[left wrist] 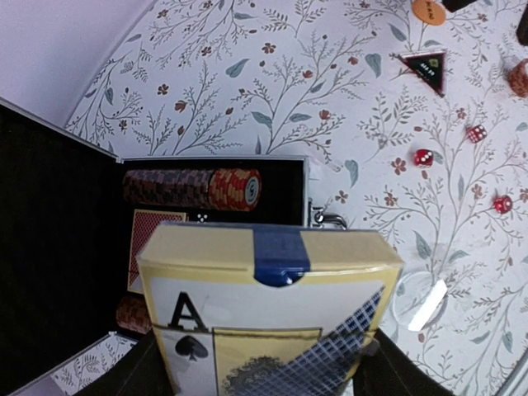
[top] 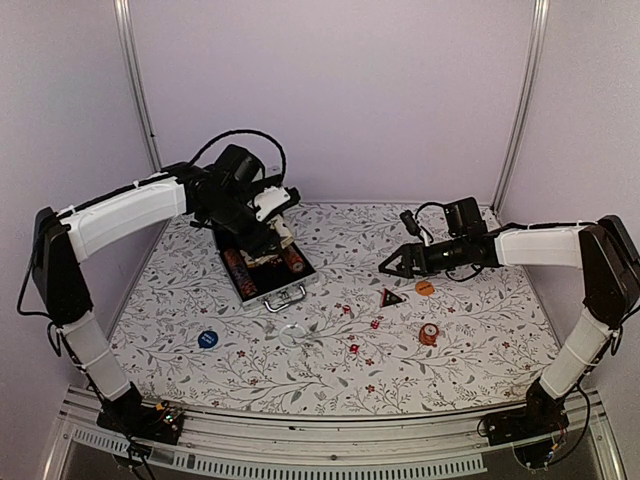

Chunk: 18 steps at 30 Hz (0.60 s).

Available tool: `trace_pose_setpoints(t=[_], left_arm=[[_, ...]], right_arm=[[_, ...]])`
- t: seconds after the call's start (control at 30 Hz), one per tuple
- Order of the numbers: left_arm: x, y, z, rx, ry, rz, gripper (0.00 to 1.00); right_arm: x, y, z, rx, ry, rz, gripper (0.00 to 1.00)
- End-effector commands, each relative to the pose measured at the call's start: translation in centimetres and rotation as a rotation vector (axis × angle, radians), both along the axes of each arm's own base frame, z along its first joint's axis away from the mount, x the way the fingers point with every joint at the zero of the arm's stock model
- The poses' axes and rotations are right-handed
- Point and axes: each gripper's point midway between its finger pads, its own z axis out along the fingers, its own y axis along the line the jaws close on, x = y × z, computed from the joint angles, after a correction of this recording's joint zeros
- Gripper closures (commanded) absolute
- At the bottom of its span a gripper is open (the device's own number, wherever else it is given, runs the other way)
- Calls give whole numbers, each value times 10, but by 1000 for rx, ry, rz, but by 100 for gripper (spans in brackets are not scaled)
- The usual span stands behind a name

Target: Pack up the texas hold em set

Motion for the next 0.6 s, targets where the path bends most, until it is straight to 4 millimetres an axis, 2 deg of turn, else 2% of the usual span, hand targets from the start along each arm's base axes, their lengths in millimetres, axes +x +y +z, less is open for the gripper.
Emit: trace_pose_setpoints(t=[0.0,0.3,0.47,0.57], left_arm=[[28,4,-4,-8,11,-68,49],[69,18,-71,60,165,-41,54],[74,19,-98,76,231,-48,54],[70,18,-113,78,277,-55,54]], right_arm=[[0,6,21,30,-58,37,1],[5,6,19,29,-51,35,1],[8,4,16,24,-42,27,1],[8,3,13,19,-35,25,1]])
